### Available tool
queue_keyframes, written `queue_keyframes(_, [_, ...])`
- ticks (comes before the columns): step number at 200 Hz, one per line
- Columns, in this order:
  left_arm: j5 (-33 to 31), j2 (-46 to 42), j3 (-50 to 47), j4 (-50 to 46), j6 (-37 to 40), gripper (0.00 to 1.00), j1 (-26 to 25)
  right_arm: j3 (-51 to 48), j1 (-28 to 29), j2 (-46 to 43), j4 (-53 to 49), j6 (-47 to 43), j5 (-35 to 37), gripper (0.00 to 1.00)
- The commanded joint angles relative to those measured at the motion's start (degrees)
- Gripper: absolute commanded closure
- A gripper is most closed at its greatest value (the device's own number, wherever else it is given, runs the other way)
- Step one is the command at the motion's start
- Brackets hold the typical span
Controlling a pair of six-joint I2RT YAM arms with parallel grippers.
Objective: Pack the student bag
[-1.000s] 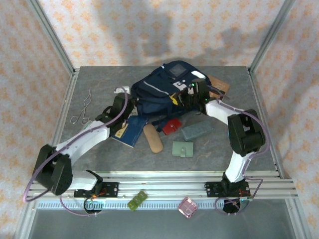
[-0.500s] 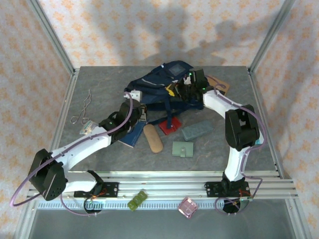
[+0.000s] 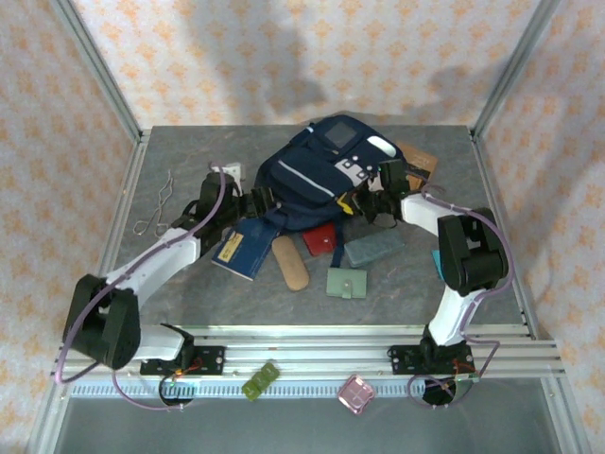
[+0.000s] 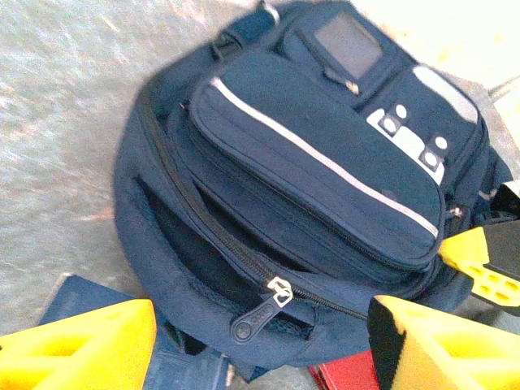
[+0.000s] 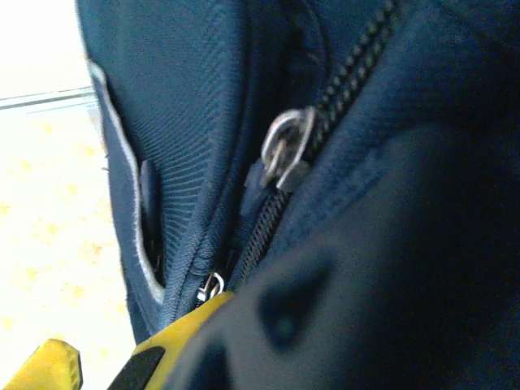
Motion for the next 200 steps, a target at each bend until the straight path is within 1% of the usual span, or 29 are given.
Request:
queue_keyframes(1, [9.6, 4.6, 0.5, 3.0, 1.0, 0.28, 0.8, -0.9, -0.6, -0.8, 5.2, -1.6, 1.2, 1.0])
queue_keyframes(17, [13.1, 8.4, 0.8, 4.7, 0.8, 0.28, 1.8, -1.0, -0.6, -0.7, 5.3, -1.8, 1.1, 1.0])
queue_keyframes(43, [14.2, 13.6, 2.2, 5.3, 1.9, 0.28, 2.2, -0.4, -0.6, -0.6, 5.2, -1.9, 0.6, 1.0])
queue_keyframes(66, [15.3, 16.0, 3.8, 5.6, 2.1, 0.28, 2.2, -0.2, -0.6, -0.5, 5.2, -1.8, 0.5, 1.0])
queue_keyframes(79, [15.9, 16.9, 4.4, 5.9, 2.0, 0.31, 2.2, -0.4, -0.5, -0.5, 5.3, -1.7, 0.6, 1.0])
queue_keyframes(87, [16.0, 17.5, 5.1, 5.3, 2.2, 0.35, 2.2, -0.5, -0.5, -0.4, 5.6, -1.6, 0.6, 1.0])
queue_keyframes(104, [15.5, 18.7, 6.6, 3.7, 3.1, 0.48, 2.1, -0.5, -0.6, 0.2, 5.8, -1.3, 0.4, 1.0])
queue_keyframes(116, [15.5, 18.9, 6.8, 3.7, 3.4, 0.62, 2.1, -0.5, -0.5, 0.4, 5.9, -1.1, 0.4, 1.0])
queue_keyframes(126, [15.6, 18.8, 7.0, 3.8, 3.4, 0.64, 2.1, -0.5, -0.5, 0.6, 5.9, -1.1, 0.3, 1.0])
queue_keyframes(137, [15.6, 18.7, 7.4, 3.5, 3.4, 0.68, 2.1, -0.6, -0.6, 0.8, 5.9, -1.1, 0.4, 1.0])
queue_keyframes(158, [15.5, 18.7, 8.7, 1.6, 3.8, 0.84, 2.1, -0.6, -0.5, 1.0, 5.9, -1.0, 0.3, 1.0])
queue_keyframes(166, [15.2, 18.3, 8.8, 0.9, 3.9, 0.87, 2.0, -0.6, -0.6, 1.0, 5.9, -1.0, 0.3, 1.0])
queue_keyframes(194, [14.2, 15.4, 7.9, -0.8, 4.6, 0.89, 2.0, -0.5, -0.6, 0.9, 5.7, -1.2, 0.3, 1.0])
queue_keyframes(200, [14.2, 14.8, 7.8, -1.2, 4.7, 0.92, 2.0, -0.5, -0.5, 1.0, 5.6, -1.2, 0.3, 1.0])
